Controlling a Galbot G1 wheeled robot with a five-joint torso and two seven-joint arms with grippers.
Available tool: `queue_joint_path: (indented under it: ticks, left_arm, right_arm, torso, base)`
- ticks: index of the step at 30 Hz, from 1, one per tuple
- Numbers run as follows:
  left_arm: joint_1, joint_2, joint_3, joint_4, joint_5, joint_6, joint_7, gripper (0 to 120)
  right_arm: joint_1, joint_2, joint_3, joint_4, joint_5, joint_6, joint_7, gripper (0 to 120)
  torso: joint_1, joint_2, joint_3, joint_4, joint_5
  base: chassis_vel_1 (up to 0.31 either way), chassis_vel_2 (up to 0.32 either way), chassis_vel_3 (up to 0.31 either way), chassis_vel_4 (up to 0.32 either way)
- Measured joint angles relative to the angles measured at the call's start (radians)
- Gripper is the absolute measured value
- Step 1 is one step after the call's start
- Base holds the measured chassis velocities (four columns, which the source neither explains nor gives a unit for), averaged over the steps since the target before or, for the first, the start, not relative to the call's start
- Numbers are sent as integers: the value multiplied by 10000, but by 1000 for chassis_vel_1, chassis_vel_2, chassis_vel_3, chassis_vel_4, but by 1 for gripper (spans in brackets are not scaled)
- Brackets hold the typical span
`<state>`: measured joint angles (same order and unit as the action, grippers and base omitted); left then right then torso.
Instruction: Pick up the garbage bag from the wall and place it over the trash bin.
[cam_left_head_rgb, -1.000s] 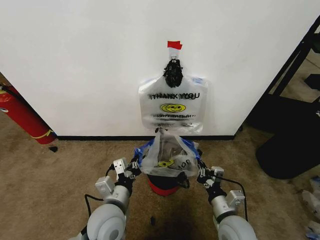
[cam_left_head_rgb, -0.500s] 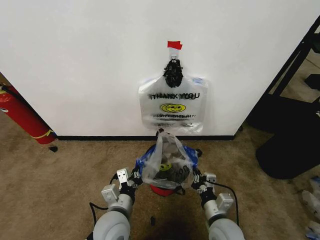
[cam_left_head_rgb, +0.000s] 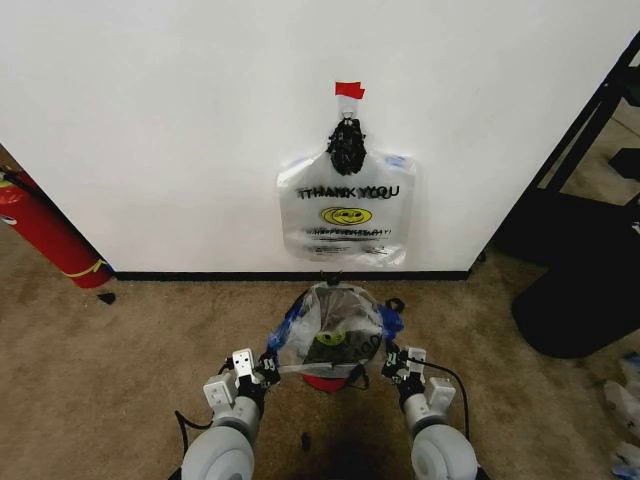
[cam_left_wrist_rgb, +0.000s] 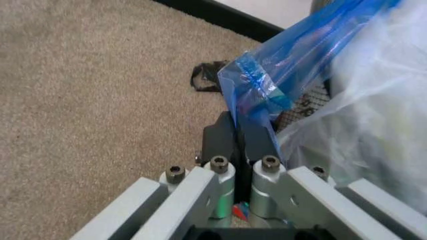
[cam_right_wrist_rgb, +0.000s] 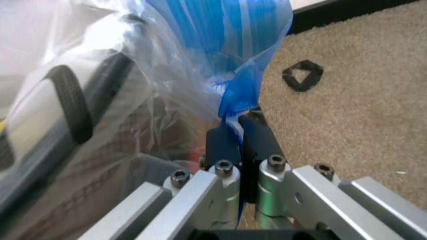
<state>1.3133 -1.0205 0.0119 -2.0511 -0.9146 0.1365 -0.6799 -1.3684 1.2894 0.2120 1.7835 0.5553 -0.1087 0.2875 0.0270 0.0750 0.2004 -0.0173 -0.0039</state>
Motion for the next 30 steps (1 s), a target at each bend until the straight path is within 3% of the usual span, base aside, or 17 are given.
queue_joint_path:
  ticks: [20, 30]
  left_arm:
    - [-316, 361, 278, 764, 559, 235, 619, 0]
    - [-603, 87, 404, 1191, 726, 155, 784, 0]
  right_arm:
    - [842, -319, -38, -918, 8, -226, -238, 0]
    - [1264, -316, -124, -1351, 112, -331, -502, 0]
  torso:
    - [0, 0, 1, 0, 0]
    - [0, 0, 1, 1, 0]
  base:
    - [0, 0, 0, 0]
    - [0, 0, 0, 0]
